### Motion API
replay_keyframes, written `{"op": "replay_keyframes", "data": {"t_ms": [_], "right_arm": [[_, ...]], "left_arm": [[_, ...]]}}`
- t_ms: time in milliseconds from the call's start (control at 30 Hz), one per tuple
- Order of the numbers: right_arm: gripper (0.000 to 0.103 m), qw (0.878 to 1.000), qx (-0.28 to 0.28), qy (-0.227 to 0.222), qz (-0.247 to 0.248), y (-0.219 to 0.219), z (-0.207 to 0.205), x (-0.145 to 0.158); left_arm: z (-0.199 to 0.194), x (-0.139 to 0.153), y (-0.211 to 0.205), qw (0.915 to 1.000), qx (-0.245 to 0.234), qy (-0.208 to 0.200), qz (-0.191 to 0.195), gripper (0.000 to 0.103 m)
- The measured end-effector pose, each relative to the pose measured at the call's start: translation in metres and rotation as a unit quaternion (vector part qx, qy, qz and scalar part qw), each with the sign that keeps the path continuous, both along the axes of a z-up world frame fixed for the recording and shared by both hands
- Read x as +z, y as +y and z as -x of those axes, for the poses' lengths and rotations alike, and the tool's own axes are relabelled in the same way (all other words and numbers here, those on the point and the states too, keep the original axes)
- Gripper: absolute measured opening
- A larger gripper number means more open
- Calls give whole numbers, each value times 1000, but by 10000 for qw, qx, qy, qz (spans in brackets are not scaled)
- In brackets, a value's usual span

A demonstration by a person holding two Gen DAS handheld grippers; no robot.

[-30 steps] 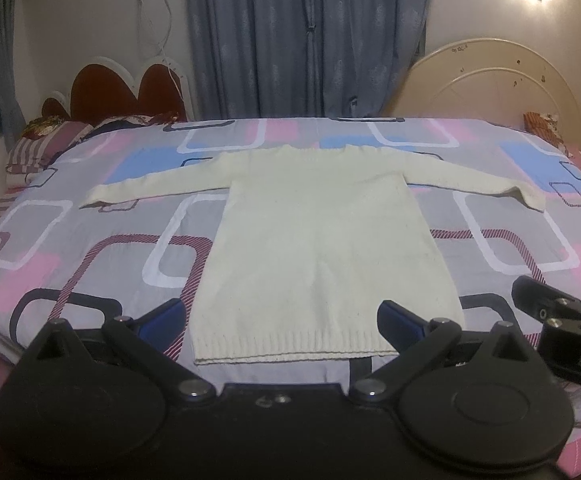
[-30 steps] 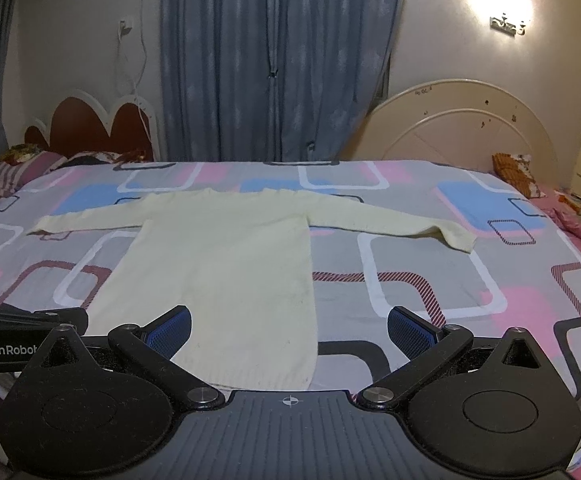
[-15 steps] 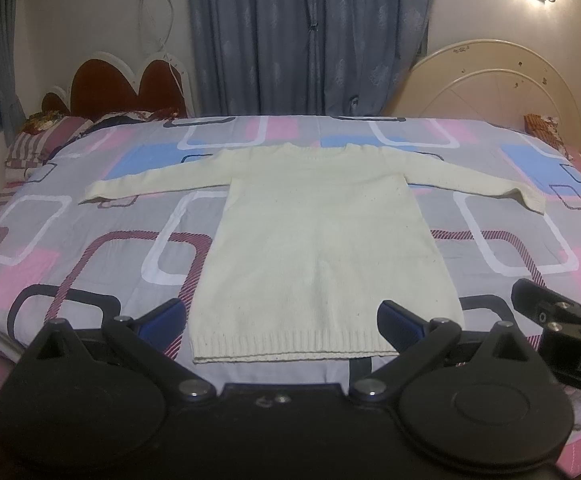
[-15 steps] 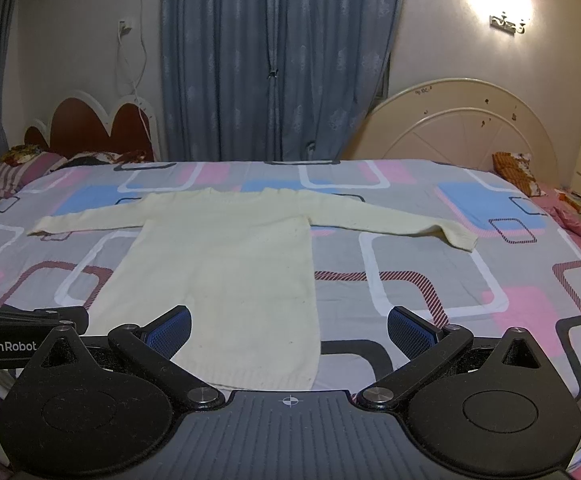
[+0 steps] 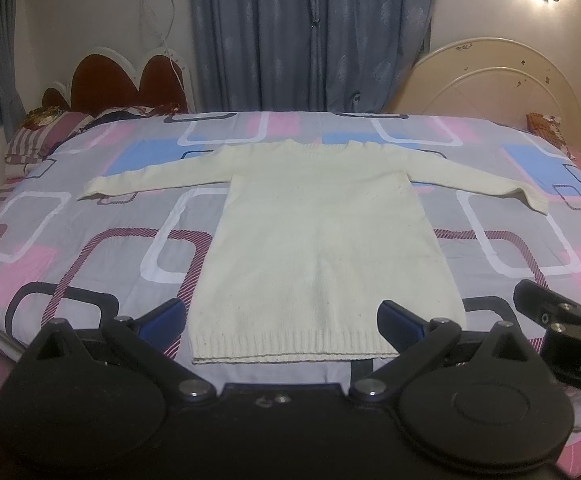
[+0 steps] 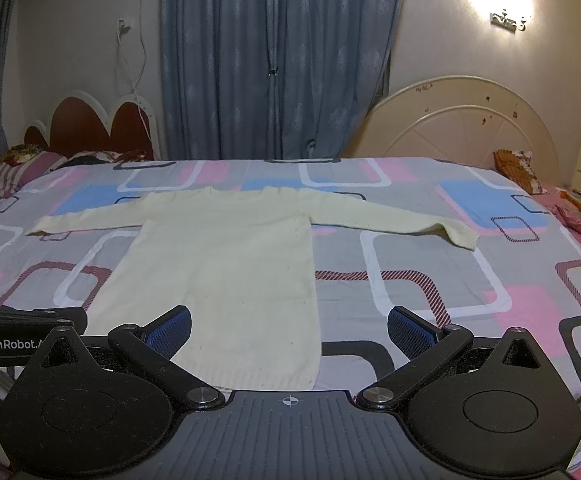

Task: Fold small clothes

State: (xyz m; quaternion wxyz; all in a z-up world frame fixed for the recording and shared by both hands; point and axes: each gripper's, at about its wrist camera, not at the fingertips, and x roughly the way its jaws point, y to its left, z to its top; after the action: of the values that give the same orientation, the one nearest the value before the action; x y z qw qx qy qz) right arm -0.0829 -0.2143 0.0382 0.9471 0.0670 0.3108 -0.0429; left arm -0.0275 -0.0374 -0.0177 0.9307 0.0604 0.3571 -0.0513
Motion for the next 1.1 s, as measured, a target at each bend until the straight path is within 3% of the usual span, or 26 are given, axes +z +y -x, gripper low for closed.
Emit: {"op": "replay_keyframes", "data": {"t_ms": [767, 1100], "right_arm": [[103, 9999, -149, 68, -5, -6, -20, -7], [103, 9989, -454, 61, -33, -16, -53, -12]], "left_arm": [[-17, -2, 1, 10000, -3, 68, -11, 101], [-68, -8, 8, 9999, -101, 112, -75, 101]]}}
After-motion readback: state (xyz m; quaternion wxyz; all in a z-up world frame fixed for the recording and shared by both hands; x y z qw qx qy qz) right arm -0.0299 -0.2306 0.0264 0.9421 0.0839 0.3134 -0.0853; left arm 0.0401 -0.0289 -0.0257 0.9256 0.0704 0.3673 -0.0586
